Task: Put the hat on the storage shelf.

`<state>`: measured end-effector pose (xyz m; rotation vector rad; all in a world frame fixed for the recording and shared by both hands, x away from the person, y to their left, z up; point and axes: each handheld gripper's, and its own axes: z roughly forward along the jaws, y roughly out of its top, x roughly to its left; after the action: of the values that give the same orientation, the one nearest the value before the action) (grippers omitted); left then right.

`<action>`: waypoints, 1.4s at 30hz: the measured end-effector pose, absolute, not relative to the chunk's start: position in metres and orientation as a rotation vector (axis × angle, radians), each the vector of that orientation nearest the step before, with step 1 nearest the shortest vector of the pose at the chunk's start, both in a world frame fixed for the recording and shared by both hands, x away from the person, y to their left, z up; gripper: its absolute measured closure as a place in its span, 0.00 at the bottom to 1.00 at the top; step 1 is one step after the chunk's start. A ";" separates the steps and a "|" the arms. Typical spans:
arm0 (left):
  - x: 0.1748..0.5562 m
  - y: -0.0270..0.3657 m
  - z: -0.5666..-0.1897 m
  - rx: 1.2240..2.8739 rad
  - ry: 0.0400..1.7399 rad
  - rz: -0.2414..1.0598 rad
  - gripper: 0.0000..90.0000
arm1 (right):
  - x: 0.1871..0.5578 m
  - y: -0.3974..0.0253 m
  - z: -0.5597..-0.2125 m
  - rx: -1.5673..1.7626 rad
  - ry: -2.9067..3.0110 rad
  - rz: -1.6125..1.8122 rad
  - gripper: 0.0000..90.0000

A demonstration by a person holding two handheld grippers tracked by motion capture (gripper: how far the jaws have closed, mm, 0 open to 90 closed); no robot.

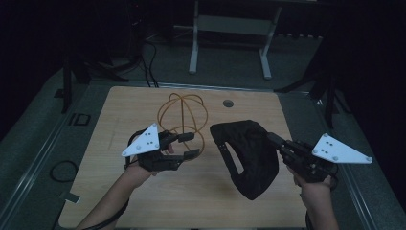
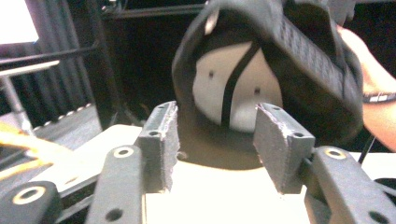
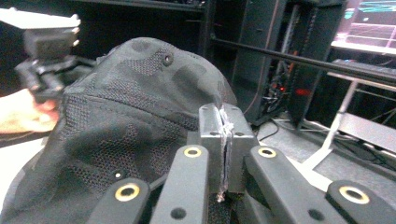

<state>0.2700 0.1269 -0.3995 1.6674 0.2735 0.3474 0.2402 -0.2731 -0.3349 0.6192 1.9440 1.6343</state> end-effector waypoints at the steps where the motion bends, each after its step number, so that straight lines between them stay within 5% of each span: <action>1: 0.269 0.131 -0.402 1.678 0.283 0.360 0.54 | 0.242 -0.274 -0.333 0.626 1.938 1.628 0.99; 25: 0.243 0.195 -0.476 1.697 0.539 0.484 0.40 | 0.301 -0.251 -0.296 0.673 1.875 1.534 0.99; 33: 0.236 0.218 -0.500 1.605 0.713 0.556 0.02 | 0.323 -0.233 -0.278 0.678 1.862 1.503 0.98; 42: 0.220 0.239 -0.534 1.565 0.880 0.628 0.02 | 0.346 -0.196 -0.262 0.661 1.878 1.480 0.98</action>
<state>0.2199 0.2389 -0.5344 1.5650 0.8795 0.6283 0.3455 -0.1963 -0.2622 0.6609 1.8783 1.4799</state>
